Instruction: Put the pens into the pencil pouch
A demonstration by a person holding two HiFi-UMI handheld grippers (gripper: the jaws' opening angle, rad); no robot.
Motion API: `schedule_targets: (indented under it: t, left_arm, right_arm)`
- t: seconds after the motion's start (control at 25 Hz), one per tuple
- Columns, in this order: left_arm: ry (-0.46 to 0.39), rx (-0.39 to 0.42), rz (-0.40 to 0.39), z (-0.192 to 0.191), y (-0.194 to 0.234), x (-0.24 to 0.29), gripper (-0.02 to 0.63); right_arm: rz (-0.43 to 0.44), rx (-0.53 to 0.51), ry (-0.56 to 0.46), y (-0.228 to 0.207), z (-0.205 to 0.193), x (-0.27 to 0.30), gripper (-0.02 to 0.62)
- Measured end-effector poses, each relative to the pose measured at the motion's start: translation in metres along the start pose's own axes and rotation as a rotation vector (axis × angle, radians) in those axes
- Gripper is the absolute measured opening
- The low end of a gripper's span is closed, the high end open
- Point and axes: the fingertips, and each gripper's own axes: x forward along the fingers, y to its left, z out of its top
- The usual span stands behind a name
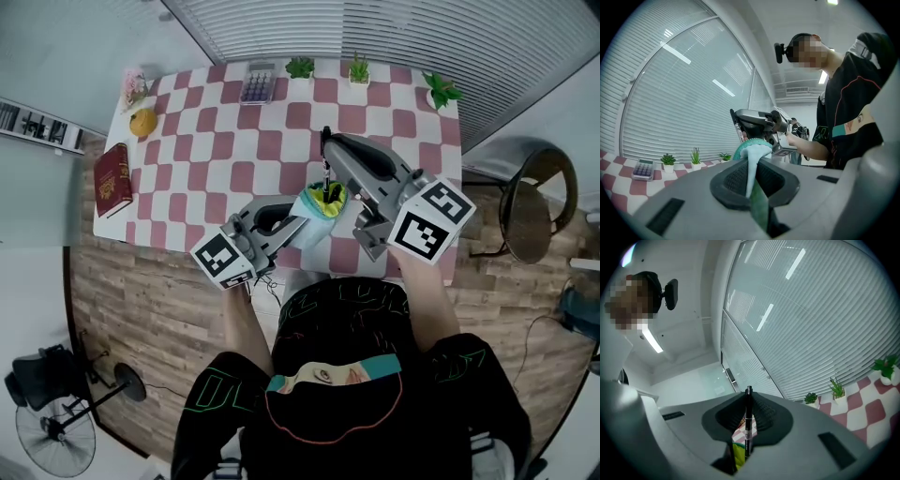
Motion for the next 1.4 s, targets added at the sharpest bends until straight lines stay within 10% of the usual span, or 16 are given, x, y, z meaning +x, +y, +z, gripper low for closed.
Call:
schedule_targets:
  t: [0.44, 0.96, 1.4]
  left_arm:
    - [-0.047, 0.012, 0.063, 0.011, 0.008, 0.002, 0.025]
    - [-0.053, 0.043, 0.106, 0.016, 0.012, 0.005, 0.028]
    - [-0.077, 0.101, 0.093, 0.036, 0.009, 0.02, 0.028]
  right_arm:
    - [-0.023, 0.005, 0.031, -0.003, -0.024, -0.007, 0.046]
    - [-0.038, -0.3, 0.215, 0.004, -0.054, -0.02, 0.046]
    - [-0.111, -0.294, 0.038, -0.008, -0.003, -0.044, 0.046]
